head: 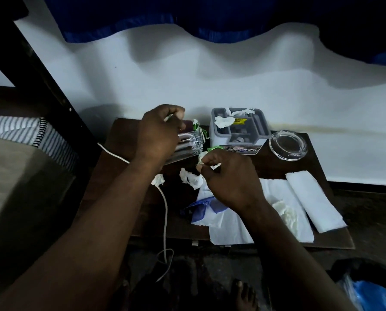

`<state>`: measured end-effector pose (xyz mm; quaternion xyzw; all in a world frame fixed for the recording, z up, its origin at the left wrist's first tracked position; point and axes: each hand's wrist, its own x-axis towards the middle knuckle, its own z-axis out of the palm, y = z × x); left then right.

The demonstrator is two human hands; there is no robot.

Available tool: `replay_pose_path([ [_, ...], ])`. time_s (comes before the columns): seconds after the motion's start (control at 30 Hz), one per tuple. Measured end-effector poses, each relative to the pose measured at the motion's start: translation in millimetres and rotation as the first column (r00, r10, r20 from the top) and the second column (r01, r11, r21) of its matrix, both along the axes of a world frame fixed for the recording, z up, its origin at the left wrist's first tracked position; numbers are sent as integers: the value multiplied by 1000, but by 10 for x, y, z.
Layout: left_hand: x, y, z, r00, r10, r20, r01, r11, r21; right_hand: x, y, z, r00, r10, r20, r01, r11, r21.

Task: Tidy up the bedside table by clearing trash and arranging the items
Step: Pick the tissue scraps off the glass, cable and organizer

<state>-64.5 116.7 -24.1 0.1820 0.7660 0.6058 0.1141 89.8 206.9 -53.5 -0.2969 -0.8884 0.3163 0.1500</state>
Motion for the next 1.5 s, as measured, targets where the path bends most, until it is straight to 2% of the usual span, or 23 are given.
replay_pose_path([
  [0.03,-76,56,11,994,-17,-105,8,996,-89,4,1,5,1000,-5,2,5,1000,-9],
  [0.1,-178,194,63,957,-167,-236,86,945,-317,4,-3,15,1000,-13,-8,13,1000,-19],
  [0.17,-217,351,103,899,-366,-239,185,814,-550,-1,-11,22,1000,-9,-7,9,1000,-20],
  [0.23,-215,474,127,848,-506,-159,250,645,-722,-2,-14,24,1000,-9,0,9,1000,-20],
  [0.3,-242,567,114,825,-555,-110,238,517,-822,-3,-14,28,1000,-17,1,17,1000,-18],
  [0.33,-267,594,103,831,-546,-104,214,488,-847,-4,-17,29,1000,-19,-1,19,1000,-15],
  [0.5,-397,690,-39,873,-479,-87,140,418,-898,-3,-50,41,1000,-3,13,3,1000,-13],
  [0.57,-360,700,-43,869,-478,-127,115,445,-888,1,-42,39,1000,-6,8,6,1000,-10],
  [0.67,-364,653,-59,909,-366,-201,66,602,-796,5,-32,41,1000,-17,-6,17,1000,-13],
  [0.73,-335,543,36,933,-213,-289,-37,742,-669,-1,-39,47,1000,-16,-21,15,1000,-17],
  [0.8,-260,375,140,894,-82,-440,-174,842,-511,-15,-50,47,1000,-6,-26,6,1000,-25],
  [0.83,-215,265,166,887,-17,-461,-210,875,-436,-22,-55,45,1000,-1,-22,0,999,-32],
  [0.9,-154,25,164,925,113,-362,-226,931,-288,-32,-67,47,1000,5,-18,-5,999,-33],
  [0.97,-167,-191,75,965,217,-148,-233,967,-105,-37,-94,55,1000,13,-24,-13,1000,-22],
  [1.07,-115,-442,-8,953,250,174,-275,950,144,-31,-128,71,1000,19,-23,-20,999,-45],
  [1.13,-82,-551,-38,932,251,261,-311,925,218,-30,-142,70,1000,21,-20,-22,999,-43],
  [1.2,-86,-612,-66,908,289,302,-371,891,263,-29,-154,66,999,18,-26,-19,999,-43],
  [1.3,-148,-629,-139,904,337,262,-402,879,258,-34,-165,68,1000,17,-19,-18,999,-48],
  [1.5,-449,-534,-225,956,278,92,-279,960,0,-82,-184,24,999,42,7,-42,999,-30],
])
